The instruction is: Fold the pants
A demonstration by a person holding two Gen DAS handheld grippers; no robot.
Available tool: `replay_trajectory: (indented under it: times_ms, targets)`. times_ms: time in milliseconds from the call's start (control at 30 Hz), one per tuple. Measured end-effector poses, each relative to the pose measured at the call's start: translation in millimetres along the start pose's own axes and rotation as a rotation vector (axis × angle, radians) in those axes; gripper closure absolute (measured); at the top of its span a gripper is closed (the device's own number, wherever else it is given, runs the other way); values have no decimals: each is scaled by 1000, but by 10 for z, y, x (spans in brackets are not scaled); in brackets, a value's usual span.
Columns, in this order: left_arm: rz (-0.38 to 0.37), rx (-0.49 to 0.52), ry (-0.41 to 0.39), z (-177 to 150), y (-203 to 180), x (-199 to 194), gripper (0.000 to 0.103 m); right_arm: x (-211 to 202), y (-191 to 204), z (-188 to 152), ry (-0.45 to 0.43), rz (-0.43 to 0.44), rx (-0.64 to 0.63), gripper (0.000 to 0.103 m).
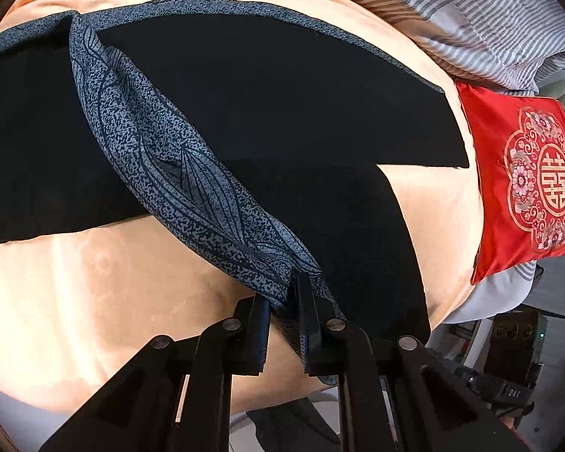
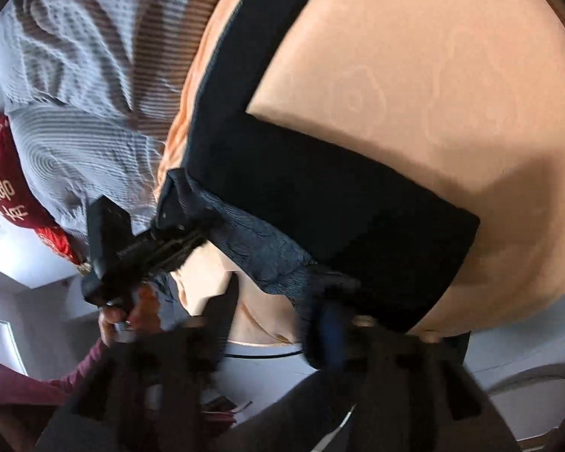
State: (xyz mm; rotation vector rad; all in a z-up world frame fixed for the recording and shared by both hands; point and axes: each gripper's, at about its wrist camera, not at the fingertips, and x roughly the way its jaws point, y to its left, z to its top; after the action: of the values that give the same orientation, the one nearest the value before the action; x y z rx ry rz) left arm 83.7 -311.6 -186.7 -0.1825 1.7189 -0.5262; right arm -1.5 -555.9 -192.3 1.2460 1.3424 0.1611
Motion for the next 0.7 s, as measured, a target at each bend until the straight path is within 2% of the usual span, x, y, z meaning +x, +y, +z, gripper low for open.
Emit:
replay_trajectory:
  times_ms: [100, 133, 167, 233, 267, 467, 633, 700]
  targets:
    - [9, 0, 7, 6, -10, 13, 89, 42, 18, -12, 22, 20, -5, 52]
    - [14, -2, 10, 13, -13, 25, 89, 65, 7, -14, 36, 12, -5, 57]
    - [19, -4, 14, 17, -21, 41, 89, 102, 0, -8, 55, -8, 1, 78]
    - [20, -9, 13, 28, -50, 41, 89, 140, -38, 2, 74, -42, 9, 98]
    - [17, -6, 9, 32, -67, 18, 89, 119, -40, 8, 71, -46, 7, 99]
    - [-32, 2, -50, 210, -247, -288, 89, -272, 323, 256, -20, 104, -81, 99]
    - [-67, 23, -134, 590, -498, -532, 89, -648, 637, 771, -110, 166, -139, 99]
    - [-69, 29, -160, 742, -572, -570, 89, -773, 747, 1040, -149, 161, -161, 100]
